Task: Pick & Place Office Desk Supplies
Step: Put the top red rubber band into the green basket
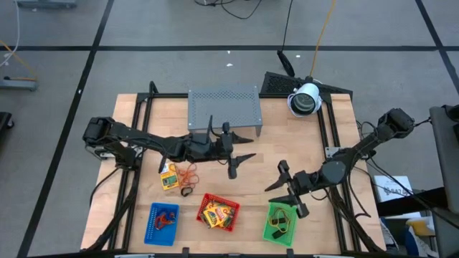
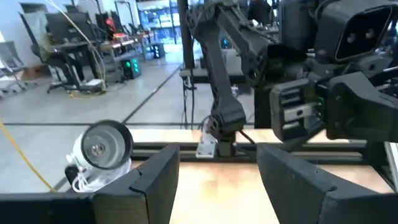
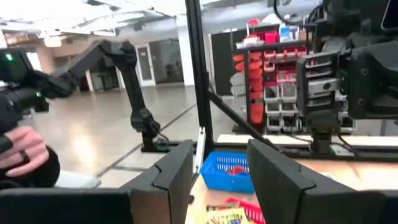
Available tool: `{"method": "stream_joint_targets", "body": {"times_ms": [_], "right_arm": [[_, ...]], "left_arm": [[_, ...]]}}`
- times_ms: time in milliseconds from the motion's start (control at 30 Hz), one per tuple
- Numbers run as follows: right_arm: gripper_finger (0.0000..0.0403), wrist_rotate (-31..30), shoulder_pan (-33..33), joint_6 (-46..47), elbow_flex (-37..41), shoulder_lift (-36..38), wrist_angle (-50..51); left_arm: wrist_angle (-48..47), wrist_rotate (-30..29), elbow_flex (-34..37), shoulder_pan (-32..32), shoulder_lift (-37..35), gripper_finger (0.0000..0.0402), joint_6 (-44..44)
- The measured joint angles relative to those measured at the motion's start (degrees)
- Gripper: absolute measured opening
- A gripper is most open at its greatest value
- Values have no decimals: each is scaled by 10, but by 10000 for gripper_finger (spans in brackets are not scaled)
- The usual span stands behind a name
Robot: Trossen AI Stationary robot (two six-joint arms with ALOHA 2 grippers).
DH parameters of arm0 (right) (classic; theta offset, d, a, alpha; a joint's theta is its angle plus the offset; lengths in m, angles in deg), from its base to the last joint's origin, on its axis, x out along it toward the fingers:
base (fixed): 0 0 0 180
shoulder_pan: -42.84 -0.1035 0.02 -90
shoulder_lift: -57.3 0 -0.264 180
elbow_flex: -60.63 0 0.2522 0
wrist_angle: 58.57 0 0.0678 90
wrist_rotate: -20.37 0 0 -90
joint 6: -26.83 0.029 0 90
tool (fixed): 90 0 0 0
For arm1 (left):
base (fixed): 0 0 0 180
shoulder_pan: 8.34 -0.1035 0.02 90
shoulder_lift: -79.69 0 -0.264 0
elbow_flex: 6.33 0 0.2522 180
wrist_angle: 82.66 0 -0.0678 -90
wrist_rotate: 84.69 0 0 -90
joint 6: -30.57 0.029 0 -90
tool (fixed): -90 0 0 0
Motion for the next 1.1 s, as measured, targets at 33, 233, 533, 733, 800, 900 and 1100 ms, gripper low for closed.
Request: {"method": "stream_joint_targets", "body": {"times_ms": [33, 233, 533, 733, 800, 900, 1100], "right_arm": [[141, 0, 0, 1, 0, 0, 7], [141, 0, 1, 11, 0, 0, 11], [141, 1, 26, -10, 0, 0, 7], [141, 1, 73, -21, 0, 0, 4], [141, -1, 85, -18, 0, -5, 1], [141, 0, 98, -21, 0, -26, -19], [141, 0, 115, -42, 0, -92, -86]], "left_arm": [[-2, 0, 0, 1, 0, 225, -3], [-11, 0, 0, 1, 0, 225, -21], [-176, 180, 0, -22, -63, 225, -66], [-355, 133, 0, 4, -133, 225, -66], [-399, 97, 0, 19, -152, 225, -81], [-442, 40, 0, 40, -171, 225, -124], [-539, -18, 0, 88, -218, 225, -234]]}}
